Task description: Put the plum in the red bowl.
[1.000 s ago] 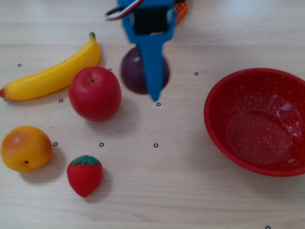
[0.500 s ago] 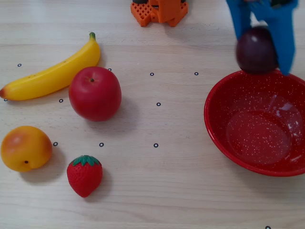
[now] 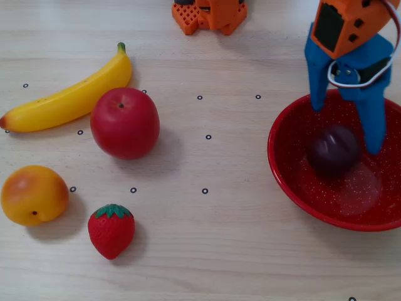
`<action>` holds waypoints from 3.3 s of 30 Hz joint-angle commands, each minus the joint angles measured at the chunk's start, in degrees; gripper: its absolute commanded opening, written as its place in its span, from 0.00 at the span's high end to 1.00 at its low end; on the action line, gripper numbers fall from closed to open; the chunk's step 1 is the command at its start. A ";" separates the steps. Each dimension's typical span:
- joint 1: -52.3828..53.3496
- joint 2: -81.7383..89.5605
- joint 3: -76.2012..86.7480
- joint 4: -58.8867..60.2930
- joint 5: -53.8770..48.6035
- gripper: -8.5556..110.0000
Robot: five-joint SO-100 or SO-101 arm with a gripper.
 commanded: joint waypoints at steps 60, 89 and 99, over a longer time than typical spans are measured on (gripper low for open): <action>-34.28 128.32 116.63 -40.25 2.37 0.93; -32.34 129.11 126.56 -38.94 -8.70 0.93; -32.34 129.11 126.56 -38.85 -8.70 0.93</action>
